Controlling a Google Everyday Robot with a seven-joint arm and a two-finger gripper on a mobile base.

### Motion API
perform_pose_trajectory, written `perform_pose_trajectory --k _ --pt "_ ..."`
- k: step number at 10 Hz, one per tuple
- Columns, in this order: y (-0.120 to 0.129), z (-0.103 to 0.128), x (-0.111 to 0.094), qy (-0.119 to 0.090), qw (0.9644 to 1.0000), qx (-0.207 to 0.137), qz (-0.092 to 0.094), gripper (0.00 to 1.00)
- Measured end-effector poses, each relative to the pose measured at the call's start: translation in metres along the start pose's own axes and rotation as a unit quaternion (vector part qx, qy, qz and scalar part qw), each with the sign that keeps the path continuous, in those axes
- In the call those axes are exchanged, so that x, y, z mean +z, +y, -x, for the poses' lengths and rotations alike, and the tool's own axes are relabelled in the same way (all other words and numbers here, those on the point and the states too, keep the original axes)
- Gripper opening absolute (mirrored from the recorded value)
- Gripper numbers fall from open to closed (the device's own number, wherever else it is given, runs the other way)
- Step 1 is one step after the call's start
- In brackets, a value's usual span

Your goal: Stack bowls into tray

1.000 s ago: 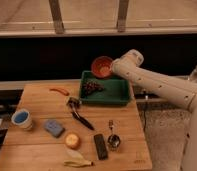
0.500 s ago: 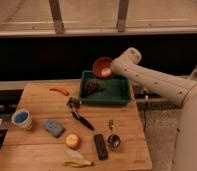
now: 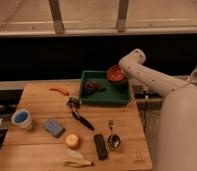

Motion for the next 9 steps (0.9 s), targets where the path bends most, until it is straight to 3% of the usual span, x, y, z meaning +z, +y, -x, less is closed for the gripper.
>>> perform_pose_trajectory --k 1,4,7,9 --pt "-0.005 -0.003 0.007 0.009 0.9999 0.005 -0.01 0.0" --pt "-0.013 -0.013 0.012 0.025 0.9995 0.006 -0.016 0.0" --pt "0.021 -0.047 0.006 0.044 0.9989 -0.013 0.006 0.0" --pt "0.03 -0.065 -0.006 0.048 0.9983 -0.026 0.021 0.0"
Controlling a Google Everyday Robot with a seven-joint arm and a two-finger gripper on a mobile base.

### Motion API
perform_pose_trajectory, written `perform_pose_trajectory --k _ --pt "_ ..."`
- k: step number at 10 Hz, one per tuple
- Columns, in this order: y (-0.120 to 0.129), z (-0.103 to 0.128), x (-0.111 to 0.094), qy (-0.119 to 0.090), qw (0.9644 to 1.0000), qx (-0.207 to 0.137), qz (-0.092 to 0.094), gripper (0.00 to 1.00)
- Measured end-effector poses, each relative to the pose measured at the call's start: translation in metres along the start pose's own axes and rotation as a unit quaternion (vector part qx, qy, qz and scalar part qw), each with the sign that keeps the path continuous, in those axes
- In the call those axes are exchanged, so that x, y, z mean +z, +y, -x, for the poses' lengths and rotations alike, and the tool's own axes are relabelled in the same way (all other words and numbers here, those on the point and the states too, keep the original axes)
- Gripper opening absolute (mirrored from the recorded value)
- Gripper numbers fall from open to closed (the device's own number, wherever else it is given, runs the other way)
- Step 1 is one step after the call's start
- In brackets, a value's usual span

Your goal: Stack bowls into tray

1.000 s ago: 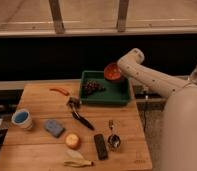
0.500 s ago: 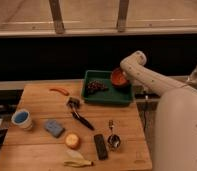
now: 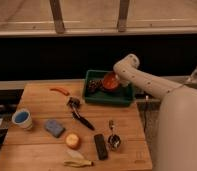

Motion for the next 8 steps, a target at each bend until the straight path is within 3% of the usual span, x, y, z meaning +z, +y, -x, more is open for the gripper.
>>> perform_pose_trajectory --k 3,8 --pt "0.003 -0.008 -0.002 0.009 0.9999 0.0 0.008 0.02" --pt "-0.026 -0.002 0.011 0.026 0.9989 0.04 -0.006 0.48"
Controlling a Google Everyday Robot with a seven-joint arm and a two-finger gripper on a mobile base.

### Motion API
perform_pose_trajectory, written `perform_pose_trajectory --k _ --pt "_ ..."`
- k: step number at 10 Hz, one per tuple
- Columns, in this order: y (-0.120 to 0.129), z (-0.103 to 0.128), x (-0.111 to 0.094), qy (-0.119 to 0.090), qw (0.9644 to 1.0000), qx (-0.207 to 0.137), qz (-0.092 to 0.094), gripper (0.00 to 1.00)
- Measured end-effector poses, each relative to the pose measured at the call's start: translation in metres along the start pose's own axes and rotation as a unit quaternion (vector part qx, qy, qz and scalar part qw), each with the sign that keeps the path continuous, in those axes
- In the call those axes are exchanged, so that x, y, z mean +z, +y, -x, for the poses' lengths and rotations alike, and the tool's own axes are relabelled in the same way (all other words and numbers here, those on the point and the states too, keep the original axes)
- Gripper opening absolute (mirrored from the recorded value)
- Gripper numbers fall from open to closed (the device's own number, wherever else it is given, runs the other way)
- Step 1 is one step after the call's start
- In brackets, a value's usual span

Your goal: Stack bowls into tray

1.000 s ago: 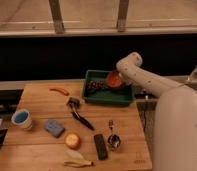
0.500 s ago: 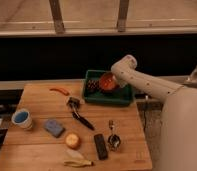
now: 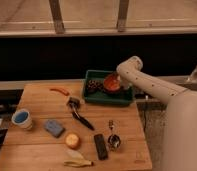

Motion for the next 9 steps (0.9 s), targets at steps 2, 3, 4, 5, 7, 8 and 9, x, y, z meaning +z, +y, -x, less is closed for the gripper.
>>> perform_pose_trajectory --k 2,3,4,5,7,8,9 --pt "-0.007 0.004 0.005 0.005 0.9999 0.013 -0.004 0.66" --pt "-0.008 0.005 0.006 0.004 0.9999 0.014 -0.005 0.68" --pt "-0.008 0.007 0.004 0.001 0.9999 0.013 -0.006 0.68" --pt "-0.005 0.012 -0.002 -0.008 0.9999 0.008 -0.006 0.68" --pt "0.001 0.02 -0.015 -0.027 0.9996 -0.002 -0.005 0.68" --pt "0.006 0.025 -0.024 -0.039 0.9992 -0.007 -0.003 0.68" --pt "0.011 0.033 -0.037 -0.058 0.9982 -0.01 0.002 0.68"
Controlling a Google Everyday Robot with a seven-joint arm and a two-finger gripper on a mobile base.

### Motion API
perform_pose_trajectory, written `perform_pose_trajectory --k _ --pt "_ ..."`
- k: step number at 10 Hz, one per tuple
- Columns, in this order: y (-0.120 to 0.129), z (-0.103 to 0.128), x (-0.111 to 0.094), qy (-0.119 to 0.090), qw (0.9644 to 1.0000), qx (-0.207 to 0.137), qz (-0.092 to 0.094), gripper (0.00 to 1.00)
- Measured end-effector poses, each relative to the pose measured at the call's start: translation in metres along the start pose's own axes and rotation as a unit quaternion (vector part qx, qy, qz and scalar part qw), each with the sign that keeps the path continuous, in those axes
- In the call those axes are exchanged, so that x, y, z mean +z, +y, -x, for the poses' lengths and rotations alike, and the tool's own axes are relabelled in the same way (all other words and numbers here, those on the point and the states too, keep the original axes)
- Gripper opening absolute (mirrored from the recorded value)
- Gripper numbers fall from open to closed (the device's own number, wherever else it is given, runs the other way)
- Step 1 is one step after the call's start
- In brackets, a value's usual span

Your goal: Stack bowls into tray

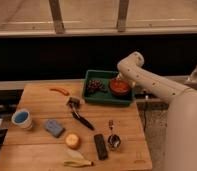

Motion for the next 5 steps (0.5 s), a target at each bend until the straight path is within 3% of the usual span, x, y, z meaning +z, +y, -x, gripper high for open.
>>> perform_pose_trajectory --k 3,5 --pt "0.008 0.027 -0.029 -0.065 0.9978 -0.003 0.015 0.68" --pt "0.009 0.035 -0.037 -0.089 0.9958 -0.001 0.02 0.68"
